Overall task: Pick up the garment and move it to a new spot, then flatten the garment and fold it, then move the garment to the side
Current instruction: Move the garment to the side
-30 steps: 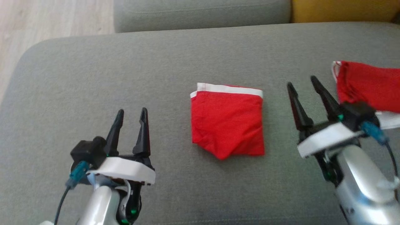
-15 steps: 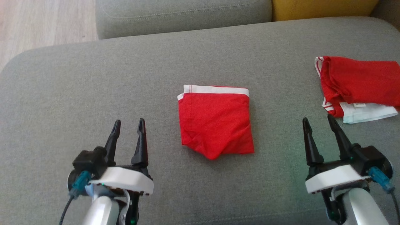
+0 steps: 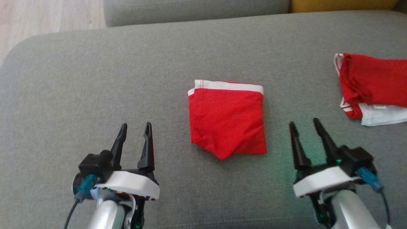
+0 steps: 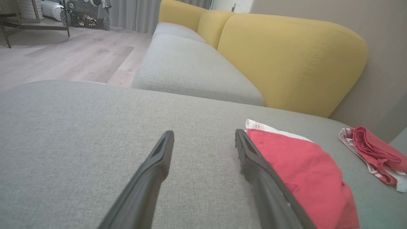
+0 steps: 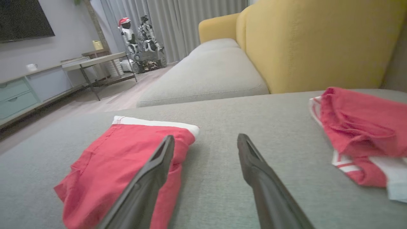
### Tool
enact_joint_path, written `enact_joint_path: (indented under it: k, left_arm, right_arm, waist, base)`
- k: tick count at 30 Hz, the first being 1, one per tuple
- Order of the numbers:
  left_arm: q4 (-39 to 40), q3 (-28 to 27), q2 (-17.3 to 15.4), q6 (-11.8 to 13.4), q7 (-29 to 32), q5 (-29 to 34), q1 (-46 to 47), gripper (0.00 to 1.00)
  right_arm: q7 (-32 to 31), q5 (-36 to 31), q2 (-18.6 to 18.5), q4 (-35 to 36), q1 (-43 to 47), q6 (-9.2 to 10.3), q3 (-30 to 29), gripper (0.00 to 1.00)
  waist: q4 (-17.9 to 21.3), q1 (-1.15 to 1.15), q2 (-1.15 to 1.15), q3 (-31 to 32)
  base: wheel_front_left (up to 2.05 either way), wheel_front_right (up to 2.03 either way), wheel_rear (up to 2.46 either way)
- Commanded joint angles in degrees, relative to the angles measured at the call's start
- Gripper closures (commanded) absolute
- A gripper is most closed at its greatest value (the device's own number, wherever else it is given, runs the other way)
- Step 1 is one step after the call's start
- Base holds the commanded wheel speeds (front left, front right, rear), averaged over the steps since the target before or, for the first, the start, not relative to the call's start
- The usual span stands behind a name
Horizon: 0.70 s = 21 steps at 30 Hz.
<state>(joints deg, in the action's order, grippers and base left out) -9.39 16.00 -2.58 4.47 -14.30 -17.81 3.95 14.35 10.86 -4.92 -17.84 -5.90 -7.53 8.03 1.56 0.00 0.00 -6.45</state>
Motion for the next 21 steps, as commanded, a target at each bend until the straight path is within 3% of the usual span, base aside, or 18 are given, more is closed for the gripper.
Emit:
enact_joint_path:
  k: [1, 12, 21]
  left_arm:
    - [1.7, -1.4, -0.3, -0.2, -0.7, 0.2, 3.0, 0.0]
    - [0.9, 0.4, -0.3, -0.8, -0.7, 1.2, 5.4, 0.0]
    - [0.8, 0.2, -0.3, -0.4, -0.7, 0.1, 6.3, 0.0]
  right_arm:
    - [0.1, 1.3, 0.6, 0.6, -3.5, 0.04, 2.5, 0.0]
    - [-1.1, 8.2, 1.2, -12.7, -12.2, 0.04, 7.9, 0.0]
    - [-3.3, 16.4, 1.7, -23.4, -17.7, 0.04, 12.5, 0.0]
  waist:
    - [-1.1, 0.0, 0.0, -1.2]
    - [-5.3, 0.0, 0.0, -5.3]
    - [-6.6, 0.0, 0.0, -6.5]
  base:
    - [0.0, 0.0, 0.0]
    - [0.0, 0.0, 0.0]
    - [0.0, 0.0, 0.0]
